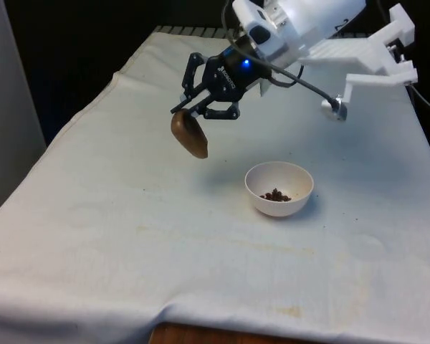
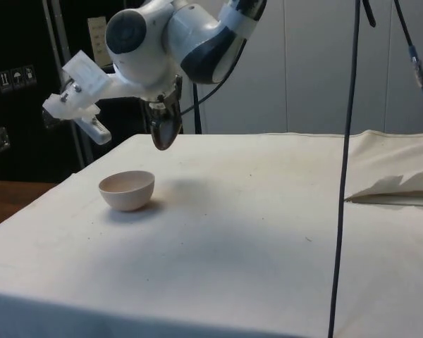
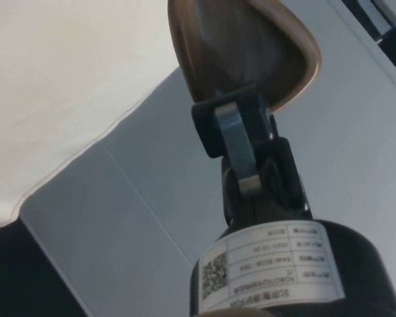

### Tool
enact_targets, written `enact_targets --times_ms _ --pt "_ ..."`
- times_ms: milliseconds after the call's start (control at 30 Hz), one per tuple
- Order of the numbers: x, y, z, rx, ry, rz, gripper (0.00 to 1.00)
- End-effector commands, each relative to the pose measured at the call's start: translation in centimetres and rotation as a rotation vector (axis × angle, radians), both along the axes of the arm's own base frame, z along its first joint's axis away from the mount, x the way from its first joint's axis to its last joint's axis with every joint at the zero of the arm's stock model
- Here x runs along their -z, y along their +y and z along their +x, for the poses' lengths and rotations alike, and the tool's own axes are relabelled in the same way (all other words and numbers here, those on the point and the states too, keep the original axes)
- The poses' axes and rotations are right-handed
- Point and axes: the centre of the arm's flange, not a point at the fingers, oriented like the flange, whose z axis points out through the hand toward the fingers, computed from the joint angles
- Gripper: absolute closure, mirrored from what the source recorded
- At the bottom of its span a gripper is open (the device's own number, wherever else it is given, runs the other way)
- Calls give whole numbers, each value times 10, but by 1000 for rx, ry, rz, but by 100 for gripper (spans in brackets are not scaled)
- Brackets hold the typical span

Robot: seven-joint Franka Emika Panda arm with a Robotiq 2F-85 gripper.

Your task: Pour the coffee beans from the cup into the bowl.

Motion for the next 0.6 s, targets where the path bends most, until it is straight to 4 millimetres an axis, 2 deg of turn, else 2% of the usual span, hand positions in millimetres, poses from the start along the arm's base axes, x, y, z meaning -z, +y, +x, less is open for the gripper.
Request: enact_targets --times_ms 0,467,500,567 --pt "1 -3 -1 -5 7 24 100" --pt "8 -33 -4 13 29 108 100" --pt "7 -29 -3 17 24 81 100" --pt "9 -38 -5 16 30 118 100"
